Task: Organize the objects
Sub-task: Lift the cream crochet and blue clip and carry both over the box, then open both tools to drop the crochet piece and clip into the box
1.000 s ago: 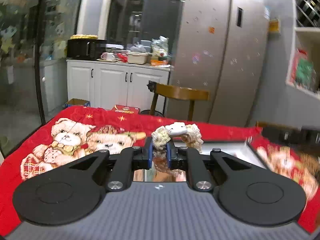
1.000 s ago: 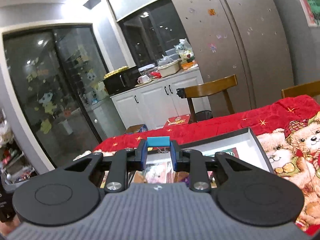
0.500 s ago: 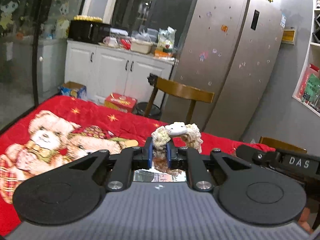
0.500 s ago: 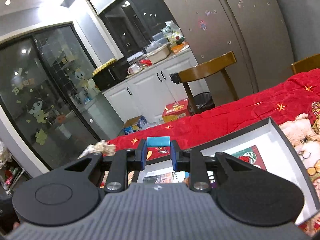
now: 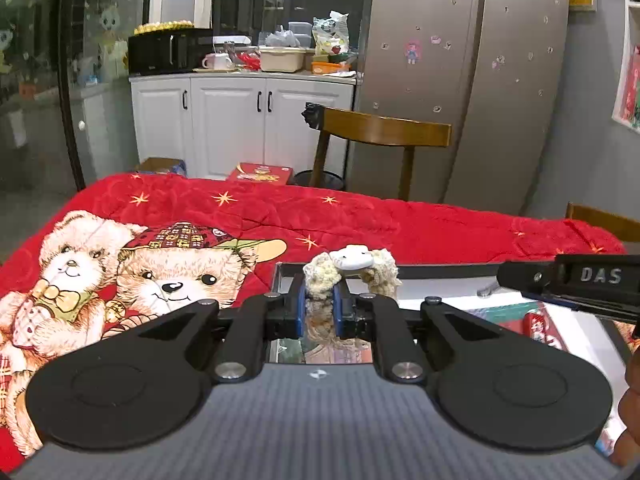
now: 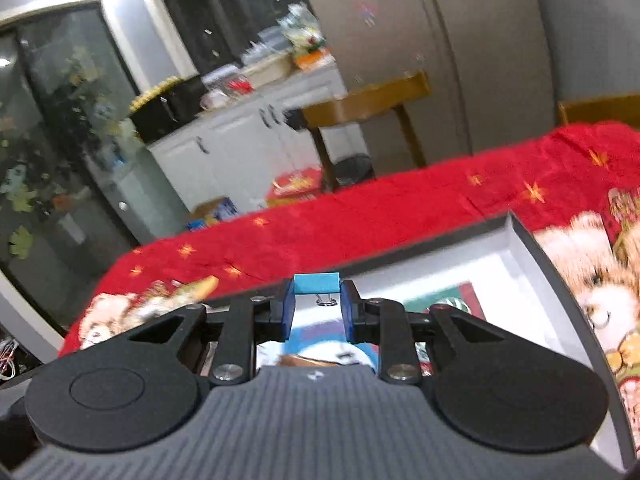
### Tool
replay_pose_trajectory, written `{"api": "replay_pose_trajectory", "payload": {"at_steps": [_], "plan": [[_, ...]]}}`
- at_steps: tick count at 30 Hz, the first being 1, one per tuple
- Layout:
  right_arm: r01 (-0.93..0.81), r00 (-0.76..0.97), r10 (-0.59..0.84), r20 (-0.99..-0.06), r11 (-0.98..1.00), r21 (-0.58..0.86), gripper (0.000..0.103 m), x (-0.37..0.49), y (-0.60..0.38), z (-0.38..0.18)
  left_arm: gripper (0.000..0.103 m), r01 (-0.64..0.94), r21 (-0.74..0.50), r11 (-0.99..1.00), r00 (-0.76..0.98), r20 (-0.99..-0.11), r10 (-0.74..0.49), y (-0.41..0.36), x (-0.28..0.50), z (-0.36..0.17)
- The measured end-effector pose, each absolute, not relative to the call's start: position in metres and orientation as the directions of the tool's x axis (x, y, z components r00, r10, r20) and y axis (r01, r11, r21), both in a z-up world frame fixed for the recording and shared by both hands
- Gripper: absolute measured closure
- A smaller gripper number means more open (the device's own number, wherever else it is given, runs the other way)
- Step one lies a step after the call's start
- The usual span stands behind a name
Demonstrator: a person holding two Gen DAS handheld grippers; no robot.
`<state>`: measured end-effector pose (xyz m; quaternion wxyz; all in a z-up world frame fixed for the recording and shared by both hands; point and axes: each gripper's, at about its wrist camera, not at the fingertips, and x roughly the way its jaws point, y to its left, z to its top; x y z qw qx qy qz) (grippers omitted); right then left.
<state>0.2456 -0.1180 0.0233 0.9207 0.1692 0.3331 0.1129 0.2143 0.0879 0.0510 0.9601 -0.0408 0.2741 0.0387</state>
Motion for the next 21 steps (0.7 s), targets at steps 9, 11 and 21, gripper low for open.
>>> {"api": "replay_pose_trajectory", "payload": {"at_steps": [9, 11, 21], "plan": [[-0.08, 0.738, 0.304, -0.602, 0.926, 0.369, 0.076, 0.249, -0.116, 0.016, 0.087, -0.067, -0.037, 0.997, 0.824, -0.566, 0.034, 0.08, 0.219, 0.036], [-0.081, 0.738, 0.305, -0.602, 0.925, 0.37, 0.076, 0.249, -0.116, 0.016, 0.087, -0.064, -0.031, 0.997, 0.824, -0.565, 0.035, 0.078, 0.219, 0.036], [-0.072, 0.733, 0.302, -0.61, 0.926, 0.372, 0.076, 0.25, -0.115, 0.014, 0.087, -0.069, -0.037, 0.997, 0.815, -0.578, 0.035, 0.082, 0.225, 0.032]]}}
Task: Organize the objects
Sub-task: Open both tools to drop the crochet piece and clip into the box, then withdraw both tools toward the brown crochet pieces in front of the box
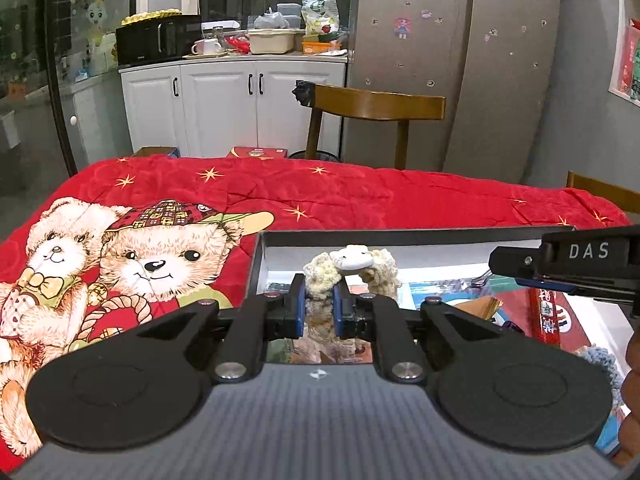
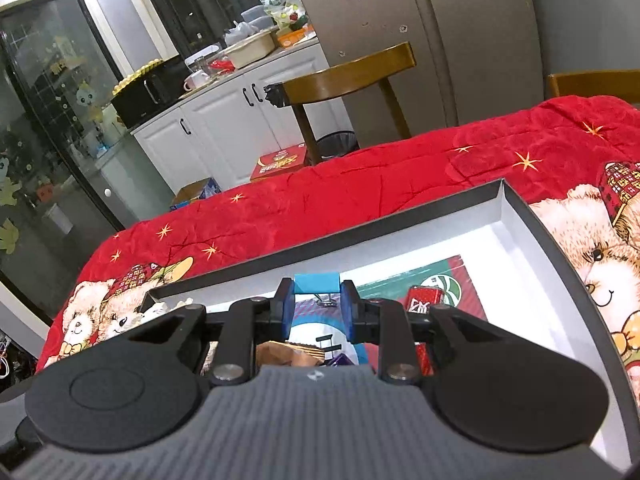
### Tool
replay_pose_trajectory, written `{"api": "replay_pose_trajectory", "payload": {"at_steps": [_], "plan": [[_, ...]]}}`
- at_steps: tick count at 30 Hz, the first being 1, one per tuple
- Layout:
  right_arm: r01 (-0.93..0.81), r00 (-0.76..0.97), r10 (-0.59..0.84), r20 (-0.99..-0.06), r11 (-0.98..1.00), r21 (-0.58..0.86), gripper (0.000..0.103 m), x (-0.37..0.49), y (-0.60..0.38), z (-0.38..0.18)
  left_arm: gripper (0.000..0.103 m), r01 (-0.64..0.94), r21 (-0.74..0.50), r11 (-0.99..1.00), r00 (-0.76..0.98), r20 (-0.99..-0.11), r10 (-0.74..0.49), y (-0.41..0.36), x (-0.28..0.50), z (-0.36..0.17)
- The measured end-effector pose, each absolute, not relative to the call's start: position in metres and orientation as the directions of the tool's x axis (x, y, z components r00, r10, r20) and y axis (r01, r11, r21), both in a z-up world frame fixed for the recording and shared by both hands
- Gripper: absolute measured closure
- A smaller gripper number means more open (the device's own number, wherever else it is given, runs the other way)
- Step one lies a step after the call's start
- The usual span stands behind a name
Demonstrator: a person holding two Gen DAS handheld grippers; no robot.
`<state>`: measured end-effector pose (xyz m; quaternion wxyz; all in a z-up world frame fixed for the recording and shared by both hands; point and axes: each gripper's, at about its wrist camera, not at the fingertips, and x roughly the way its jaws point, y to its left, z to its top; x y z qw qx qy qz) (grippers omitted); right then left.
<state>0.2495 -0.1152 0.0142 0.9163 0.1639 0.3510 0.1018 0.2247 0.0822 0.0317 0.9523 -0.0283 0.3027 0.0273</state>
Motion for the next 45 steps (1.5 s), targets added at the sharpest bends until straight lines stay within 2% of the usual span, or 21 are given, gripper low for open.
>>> {"api": "replay_pose_trajectory", "payload": {"at_steps": [14, 17, 19, 22, 24, 25, 28, 31, 33, 38, 42, 45], "plan": [[-0.106, 0.725, 0.34, -0.599, 0.914, 0.391, 0.072, 0.247, -0.116, 0.018, 0.086, -0.064, -0.046, 0.997, 0.8, -0.6, 0.024, 0.087, 0.228, 0.03], [-0.112, 0.74, 0.337, -0.582, 0.915, 0.388, 0.055, 0.242, -0.116, 0.026, 0.08, -0.057, -0.052, 0.997, 0.8, -0.6, 0.015, 0.088, 0.226, 0.037], [-0.126, 0.76, 0.332, -0.558, 0.919, 0.374, 0.049, 0.236, -0.116, 0.034, 0.078, -0.064, -0.049, 0.997, 0.803, -0.596, 0.022, 0.091, 0.224, 0.045], [-0.167, 0.783, 0.351, -0.513, 0.914, 0.369, 0.045, 0.222, -0.116, 0.051, 0.068, -0.06, -0.061, 0.996, 0.819, -0.574, 0.014, 0.097, 0.216, 0.062], [-0.195, 0.798, 0.363, -0.481, 0.911, 0.364, 0.039, 0.211, -0.115, 0.064, 0.057, -0.066, -0.073, 0.995, 0.837, -0.547, 0.015, 0.1, 0.208, 0.077], [-0.212, 0.806, 0.37, -0.463, 0.91, 0.357, 0.039, 0.205, -0.114, 0.072, 0.05, -0.069, -0.076, 0.995, 0.848, -0.529, 0.018, 0.101, 0.203, 0.085], [-0.269, 0.833, 0.388, -0.394, 0.907, 0.324, 0.035, 0.181, -0.111, 0.096, 0.044, -0.063, -0.072, 0.995, 0.888, -0.459, 0.023, 0.1, 0.183, 0.11], [-0.296, 0.874, 0.378, -0.307, 0.913, 0.282, 0.03, 0.15, -0.108, 0.121, 0.033, -0.045, -0.059, 0.997, 0.921, -0.39, 0.019, 0.095, 0.16, 0.134], [-0.319, 0.884, 0.39, -0.257, 0.906, 0.277, 0.024, 0.134, -0.107, 0.135, 0.032, -0.043, -0.048, 0.998, 0.942, -0.335, 0.024, 0.09, 0.144, 0.147], [-0.383, 0.874, 0.454, -0.175, 0.863, 0.329, 0.017, 0.102, -0.119, 0.162, 0.028, -0.016, -0.04, 0.999, 0.975, -0.221, 0.007, 0.078, 0.104, 0.177], [-0.411, 0.866, 0.478, -0.146, 0.848, 0.335, 0.012, 0.084, -0.13, 0.174, 0.023, 0.022, -0.072, 0.997, 0.983, -0.181, -0.035, 0.074, 0.08, 0.194], [-0.417, 0.867, 0.481, -0.128, 0.842, 0.341, 0.007, 0.07, -0.142, 0.177, 0.023, 0.106, -0.115, 0.988, 0.972, -0.199, -0.128, 0.072, 0.065, 0.203]]}}
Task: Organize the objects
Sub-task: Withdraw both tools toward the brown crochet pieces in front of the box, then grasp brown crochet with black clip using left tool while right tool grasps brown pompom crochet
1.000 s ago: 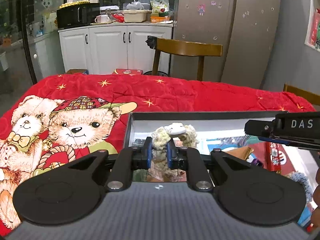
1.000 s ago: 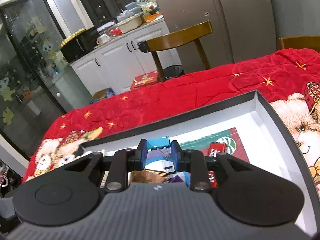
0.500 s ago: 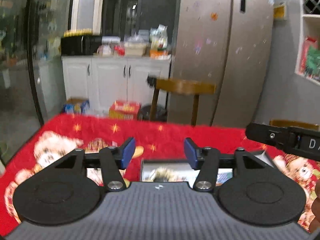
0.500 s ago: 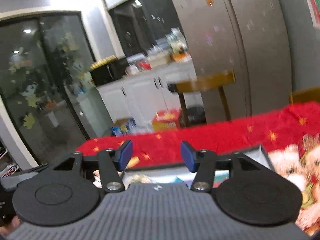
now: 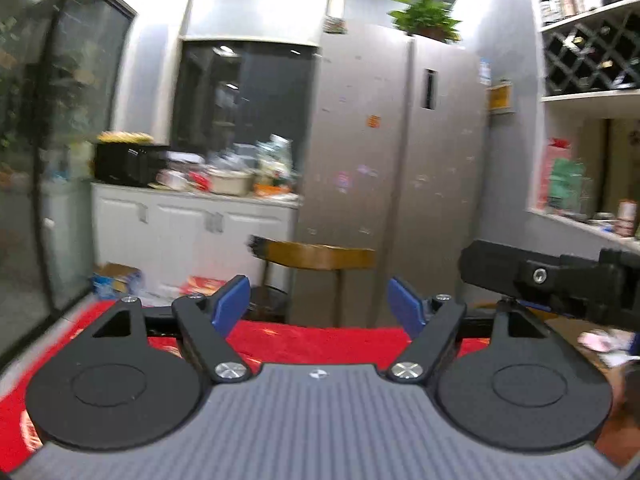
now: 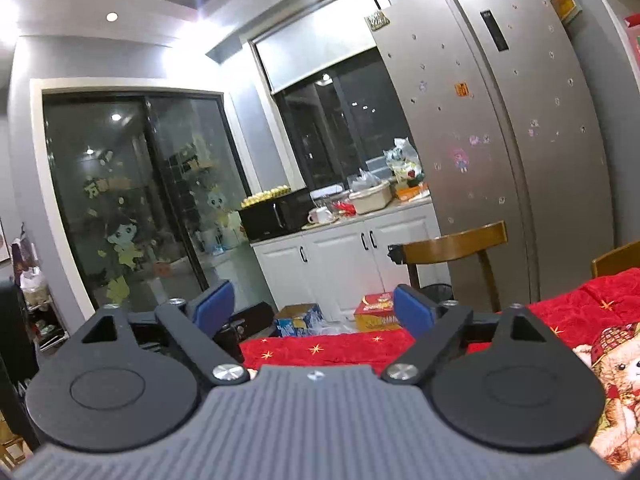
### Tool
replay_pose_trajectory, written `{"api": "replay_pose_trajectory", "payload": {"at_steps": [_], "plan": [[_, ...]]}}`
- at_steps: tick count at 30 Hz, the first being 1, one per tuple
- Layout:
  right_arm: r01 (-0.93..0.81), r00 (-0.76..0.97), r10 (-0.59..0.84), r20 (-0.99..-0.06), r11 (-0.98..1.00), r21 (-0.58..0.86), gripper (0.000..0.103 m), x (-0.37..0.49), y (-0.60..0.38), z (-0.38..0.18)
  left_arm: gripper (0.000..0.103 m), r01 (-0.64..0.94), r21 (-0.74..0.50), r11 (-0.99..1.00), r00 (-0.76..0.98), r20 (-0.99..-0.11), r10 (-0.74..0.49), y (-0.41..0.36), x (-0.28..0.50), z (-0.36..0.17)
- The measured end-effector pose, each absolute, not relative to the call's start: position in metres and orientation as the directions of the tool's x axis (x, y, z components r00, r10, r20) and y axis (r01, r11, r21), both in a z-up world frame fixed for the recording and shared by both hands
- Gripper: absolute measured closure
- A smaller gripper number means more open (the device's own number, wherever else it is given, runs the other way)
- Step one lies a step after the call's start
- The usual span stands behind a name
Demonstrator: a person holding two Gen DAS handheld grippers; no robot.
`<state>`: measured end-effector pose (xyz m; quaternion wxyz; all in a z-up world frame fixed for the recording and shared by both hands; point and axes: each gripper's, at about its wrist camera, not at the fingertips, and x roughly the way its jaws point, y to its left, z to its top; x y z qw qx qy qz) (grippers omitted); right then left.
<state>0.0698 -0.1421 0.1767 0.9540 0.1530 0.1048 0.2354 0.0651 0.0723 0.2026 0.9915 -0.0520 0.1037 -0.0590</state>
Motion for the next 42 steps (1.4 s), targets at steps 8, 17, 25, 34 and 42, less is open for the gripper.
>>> {"api": "replay_pose_trajectory", "payload": {"at_steps": [8, 17, 25, 34, 42], "plan": [[-0.46, 0.845, 0.519, -0.125, 0.827, 0.324, 0.003, 0.035, -0.175, 0.189, 0.023, 0.185, -0.168, 0.968, 0.96, -0.178, -0.214, 0.054, 0.016, 0.207], [-0.448, 0.827, 0.538, -0.16, 0.804, 0.391, 0.002, 0.03, -0.19, 0.156, 0.022, 0.163, -0.134, 0.977, 0.964, -0.188, -0.187, 0.038, -0.029, 0.184], [-0.367, 0.818, 0.501, -0.282, 0.832, 0.416, 0.002, 0.044, -0.186, 0.093, 0.022, 0.177, -0.077, 0.981, 0.943, -0.273, -0.191, 0.03, -0.024, 0.092], [-0.345, 0.772, 0.522, -0.363, 0.824, 0.45, 0.003, 0.058, -0.179, 0.039, 0.022, 0.2, -0.017, 0.98, 0.897, -0.399, -0.19, 0.021, -0.008, 0.026], [-0.355, 0.726, 0.51, -0.461, 0.852, 0.384, 0.007, 0.063, -0.167, 0.008, 0.022, 0.22, 0.055, 0.974, 0.867, -0.47, -0.169, 0.01, 0.007, 0.005]]}}
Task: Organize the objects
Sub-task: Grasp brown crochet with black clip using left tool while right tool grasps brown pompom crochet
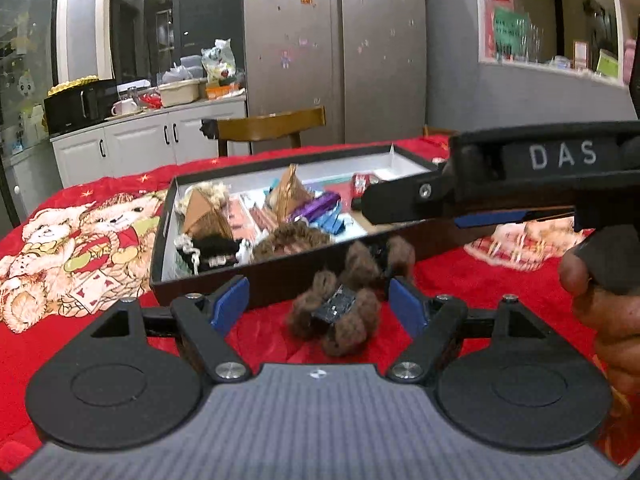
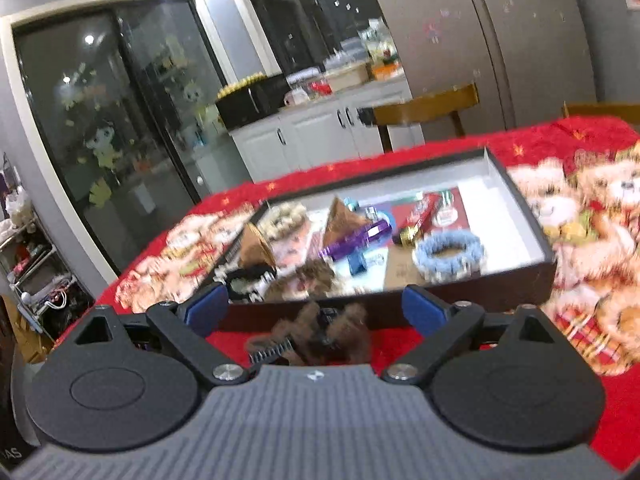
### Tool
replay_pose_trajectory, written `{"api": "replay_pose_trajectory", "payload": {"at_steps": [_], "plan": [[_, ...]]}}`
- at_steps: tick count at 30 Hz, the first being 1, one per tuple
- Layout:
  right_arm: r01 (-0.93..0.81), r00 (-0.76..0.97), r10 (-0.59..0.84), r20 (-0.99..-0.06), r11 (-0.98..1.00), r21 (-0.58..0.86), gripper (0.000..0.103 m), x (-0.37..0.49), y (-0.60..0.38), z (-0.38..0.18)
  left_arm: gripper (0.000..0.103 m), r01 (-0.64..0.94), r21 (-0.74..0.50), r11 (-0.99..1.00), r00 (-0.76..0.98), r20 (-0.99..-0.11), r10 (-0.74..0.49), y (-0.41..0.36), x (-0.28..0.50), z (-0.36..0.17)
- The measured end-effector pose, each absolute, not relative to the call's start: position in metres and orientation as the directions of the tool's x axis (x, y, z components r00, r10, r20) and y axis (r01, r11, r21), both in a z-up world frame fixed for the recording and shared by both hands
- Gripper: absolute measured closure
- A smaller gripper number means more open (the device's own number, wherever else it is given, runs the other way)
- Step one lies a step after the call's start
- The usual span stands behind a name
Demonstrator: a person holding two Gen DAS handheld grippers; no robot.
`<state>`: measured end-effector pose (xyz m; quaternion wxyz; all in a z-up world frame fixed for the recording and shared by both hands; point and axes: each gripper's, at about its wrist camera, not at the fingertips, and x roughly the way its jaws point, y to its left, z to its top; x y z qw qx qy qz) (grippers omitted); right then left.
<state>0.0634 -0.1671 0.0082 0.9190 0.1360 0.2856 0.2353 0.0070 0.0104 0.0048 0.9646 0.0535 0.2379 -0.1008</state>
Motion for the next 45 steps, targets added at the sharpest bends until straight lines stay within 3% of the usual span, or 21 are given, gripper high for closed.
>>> {"api": "replay_pose_trajectory", "payload": {"at_steps": [14, 19, 22, 26, 33, 45], "plan": [[-0.294, 0.671, 0.516, -0.532, 0.844, 0.448, 0.008, 0.088, -0.168, -0.022, 0.022, 0.211, 0.026, 0.977, 0.826, -0.539, -0.164, 0.015, 0.027, -0.008], [-0.299, 0.68, 0.498, -0.538, 0.858, 0.417, 0.01, 0.088, -0.162, -0.025, 0.022, 0.21, -0.048, 0.976, 0.791, -0.578, -0.199, 0.022, 0.04, -0.013], [-0.292, 0.694, 0.482, -0.534, 0.867, 0.403, 0.014, 0.086, -0.16, -0.027, 0.027, 0.193, -0.037, 0.98, 0.782, -0.597, -0.177, 0.02, 0.045, -0.015], [-0.279, 0.726, 0.44, -0.528, 0.891, 0.359, 0.028, 0.081, -0.155, -0.027, 0.045, 0.203, 0.014, 0.979, 0.789, -0.595, -0.155, 0.01, 0.043, -0.017], [-0.26, 0.742, 0.423, -0.52, 0.897, 0.359, 0.052, 0.077, -0.156, -0.028, 0.053, 0.184, 0.015, 0.983, 0.796, -0.589, -0.14, 0.012, 0.039, -0.016], [-0.224, 0.761, 0.429, -0.487, 0.878, 0.423, 0.057, 0.07, -0.168, -0.028, 0.055, 0.084, 0.029, 0.996, 0.833, -0.551, -0.054, 0.019, 0.028, -0.01]]}}
